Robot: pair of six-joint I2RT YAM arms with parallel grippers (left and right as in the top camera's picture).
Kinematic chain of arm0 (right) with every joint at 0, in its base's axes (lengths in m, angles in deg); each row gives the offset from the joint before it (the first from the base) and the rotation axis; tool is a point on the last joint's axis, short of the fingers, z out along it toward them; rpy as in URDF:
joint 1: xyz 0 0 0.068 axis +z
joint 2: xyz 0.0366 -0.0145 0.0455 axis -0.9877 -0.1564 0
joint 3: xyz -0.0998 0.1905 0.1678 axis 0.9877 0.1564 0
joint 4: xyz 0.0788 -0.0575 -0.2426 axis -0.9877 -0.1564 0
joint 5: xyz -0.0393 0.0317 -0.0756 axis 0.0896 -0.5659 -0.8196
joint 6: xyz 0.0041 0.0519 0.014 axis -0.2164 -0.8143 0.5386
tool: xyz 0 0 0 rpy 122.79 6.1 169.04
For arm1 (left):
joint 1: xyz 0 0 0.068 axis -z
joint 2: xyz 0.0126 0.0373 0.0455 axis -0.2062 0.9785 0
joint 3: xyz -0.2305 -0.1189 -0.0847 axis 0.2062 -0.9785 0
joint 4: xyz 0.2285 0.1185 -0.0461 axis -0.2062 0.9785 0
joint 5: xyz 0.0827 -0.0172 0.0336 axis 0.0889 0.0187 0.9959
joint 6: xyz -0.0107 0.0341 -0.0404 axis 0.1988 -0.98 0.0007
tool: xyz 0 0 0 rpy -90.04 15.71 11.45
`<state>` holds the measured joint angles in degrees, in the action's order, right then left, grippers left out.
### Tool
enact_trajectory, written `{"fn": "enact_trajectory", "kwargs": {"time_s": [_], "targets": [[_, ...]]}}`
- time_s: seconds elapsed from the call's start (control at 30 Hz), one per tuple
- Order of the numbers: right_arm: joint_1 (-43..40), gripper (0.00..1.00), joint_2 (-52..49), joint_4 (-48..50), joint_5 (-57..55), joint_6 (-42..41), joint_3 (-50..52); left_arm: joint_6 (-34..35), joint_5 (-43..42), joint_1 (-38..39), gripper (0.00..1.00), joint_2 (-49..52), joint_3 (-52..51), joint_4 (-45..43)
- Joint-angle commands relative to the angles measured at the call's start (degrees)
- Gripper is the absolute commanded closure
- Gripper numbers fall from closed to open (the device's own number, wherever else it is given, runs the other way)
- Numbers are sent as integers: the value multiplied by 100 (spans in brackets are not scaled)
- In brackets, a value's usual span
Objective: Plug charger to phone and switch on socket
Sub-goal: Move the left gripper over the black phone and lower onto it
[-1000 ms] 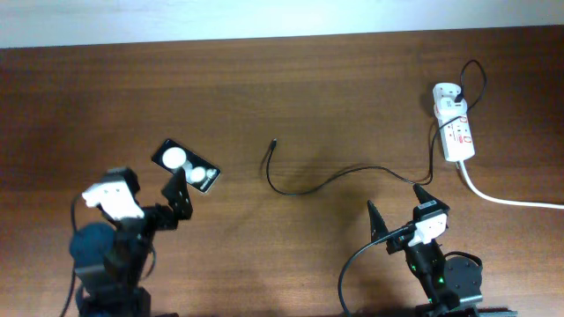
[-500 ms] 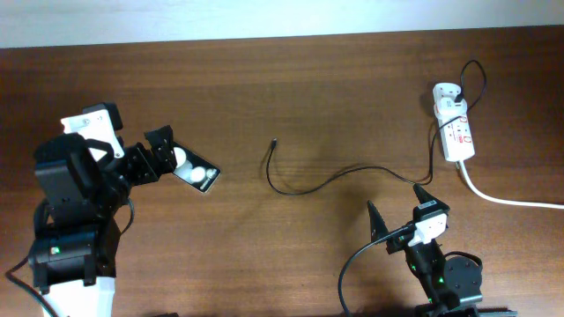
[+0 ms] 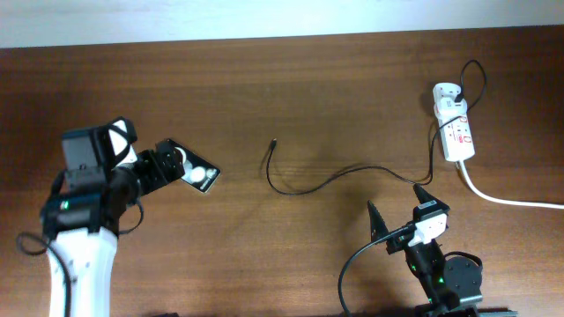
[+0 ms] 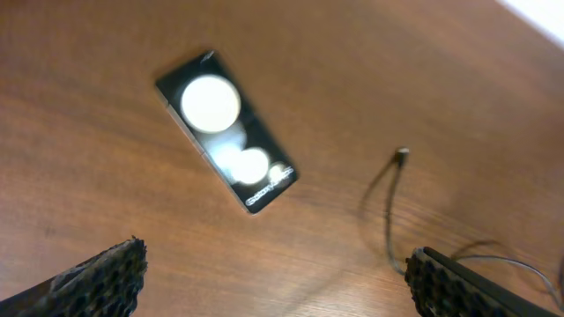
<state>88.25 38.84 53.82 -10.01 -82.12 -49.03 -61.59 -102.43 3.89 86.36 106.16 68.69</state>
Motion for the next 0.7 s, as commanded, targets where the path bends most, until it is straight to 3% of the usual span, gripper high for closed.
{"fn": "enact_trajectory", "kwargs": {"time_s": [0.0,0.4,0.53,0.63,0.67], "targets": [[24,1,44,-33,-33,-28,31,487,107,-26,1,778,66,46],[24,1,44,-33,-33,-28,31,566,319,-26,1,1060,66,20],[24,1,44,-33,-33,-28,31,636,-17,-26,1,1060,66,-52],[24,1,44,-33,-33,-28,31,1567,-44,-26,1,1067,70,-92],[24,1,44,-33,-33,-28,31,1600,-44,-24,1,1067,98,-109]]}}
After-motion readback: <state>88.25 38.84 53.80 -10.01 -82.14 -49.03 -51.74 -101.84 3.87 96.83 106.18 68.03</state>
